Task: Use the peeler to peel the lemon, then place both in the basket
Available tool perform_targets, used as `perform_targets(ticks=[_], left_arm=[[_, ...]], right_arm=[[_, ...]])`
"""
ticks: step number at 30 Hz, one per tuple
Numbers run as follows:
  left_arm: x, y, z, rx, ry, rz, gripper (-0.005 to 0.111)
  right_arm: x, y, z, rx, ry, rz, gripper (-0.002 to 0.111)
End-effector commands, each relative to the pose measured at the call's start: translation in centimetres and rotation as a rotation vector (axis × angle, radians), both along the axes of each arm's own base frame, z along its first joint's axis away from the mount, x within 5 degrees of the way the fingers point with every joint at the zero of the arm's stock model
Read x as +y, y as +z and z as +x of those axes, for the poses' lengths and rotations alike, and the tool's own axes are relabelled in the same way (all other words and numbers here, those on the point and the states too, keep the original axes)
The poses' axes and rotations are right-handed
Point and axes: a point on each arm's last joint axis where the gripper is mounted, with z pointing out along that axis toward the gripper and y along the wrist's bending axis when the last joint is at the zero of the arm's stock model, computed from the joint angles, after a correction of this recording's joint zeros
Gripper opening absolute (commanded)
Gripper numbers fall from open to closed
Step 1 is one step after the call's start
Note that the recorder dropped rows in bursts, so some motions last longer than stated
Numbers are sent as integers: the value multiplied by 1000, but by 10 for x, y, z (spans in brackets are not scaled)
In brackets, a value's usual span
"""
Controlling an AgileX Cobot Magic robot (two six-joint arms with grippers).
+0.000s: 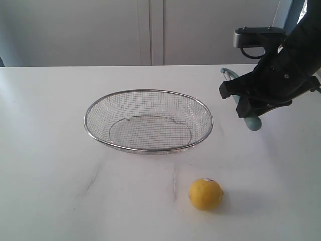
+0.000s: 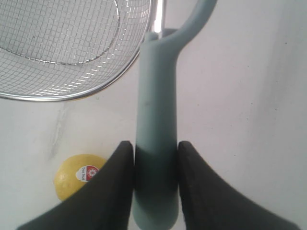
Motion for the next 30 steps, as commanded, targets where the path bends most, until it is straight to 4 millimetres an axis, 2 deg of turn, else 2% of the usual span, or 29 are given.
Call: perform_targets(ticks=[1, 8, 14, 20, 30], left_arm=[[-1, 2, 4, 109, -27, 3, 0], [-6, 3, 23, 309, -109, -12, 0], [-18, 2, 47, 322, -247, -100, 0], [-23, -10, 63, 419, -292, -113, 0], [-32, -25, 76, 532, -359, -66, 0]], right_arm=[[0, 5, 0, -21, -3, 6, 0], [0, 6, 1, -29, -4, 8, 0], [-1, 5, -1, -12, -1, 4, 0], [-1, 5, -1, -8, -1, 3, 0], [-1, 4, -3, 10, 7, -3, 0]])
